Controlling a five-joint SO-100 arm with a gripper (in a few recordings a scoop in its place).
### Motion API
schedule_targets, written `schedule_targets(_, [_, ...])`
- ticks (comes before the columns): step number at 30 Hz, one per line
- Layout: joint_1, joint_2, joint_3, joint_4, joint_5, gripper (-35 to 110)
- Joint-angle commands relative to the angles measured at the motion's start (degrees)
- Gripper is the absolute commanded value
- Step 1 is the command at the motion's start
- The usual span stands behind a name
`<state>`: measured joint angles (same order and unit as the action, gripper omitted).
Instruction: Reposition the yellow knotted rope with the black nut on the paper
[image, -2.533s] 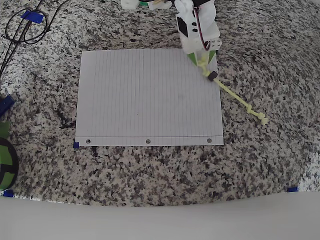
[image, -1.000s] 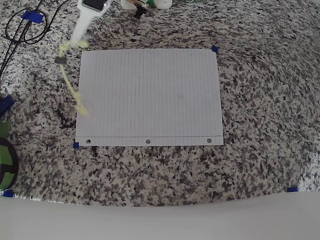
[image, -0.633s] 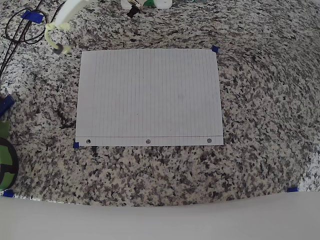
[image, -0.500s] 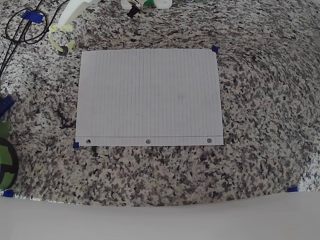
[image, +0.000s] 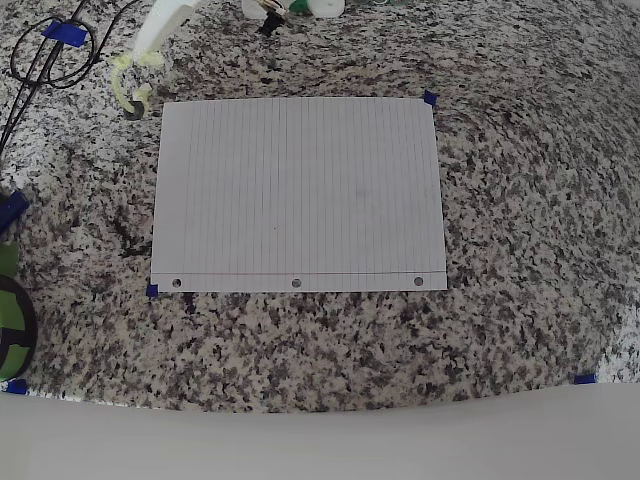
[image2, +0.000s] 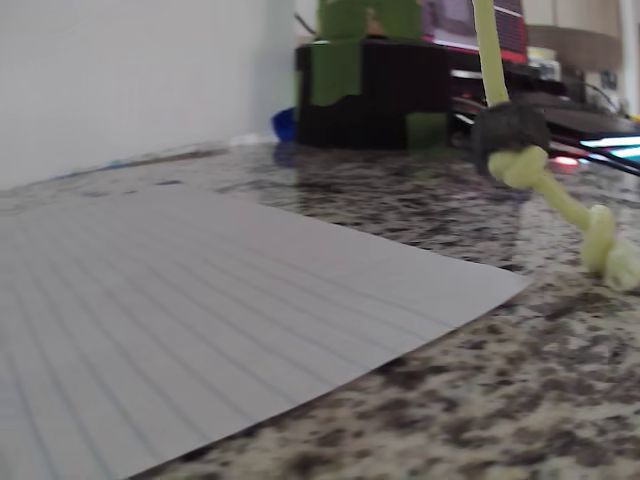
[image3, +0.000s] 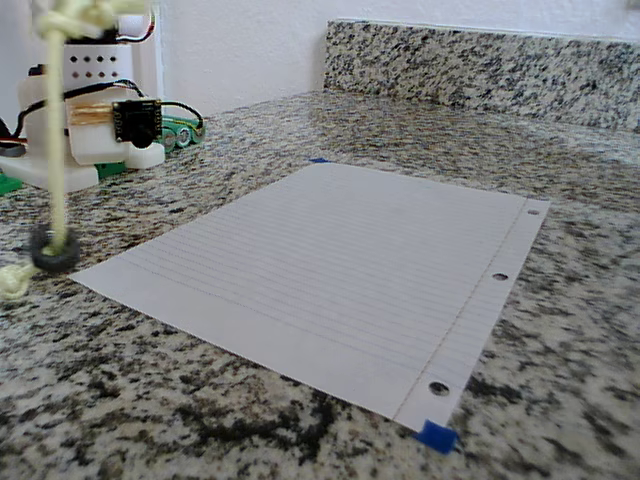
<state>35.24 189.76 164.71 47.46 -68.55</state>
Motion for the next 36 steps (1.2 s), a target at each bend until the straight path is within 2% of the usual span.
schedule_targets(1, [-3.3, 1.8, -2.7, 1.6, -1.2, 0])
schedule_targets(7, [-19.1, 4.9, -2.6, 9.1, -0.9, 0])
schedule_targets(12, [-27.8, 4.0, -1.8, 8.6, 0.4, 0])
schedule_targets(36, [-48.3, 1.4, 13.1, 14.2, 25.8, 0])
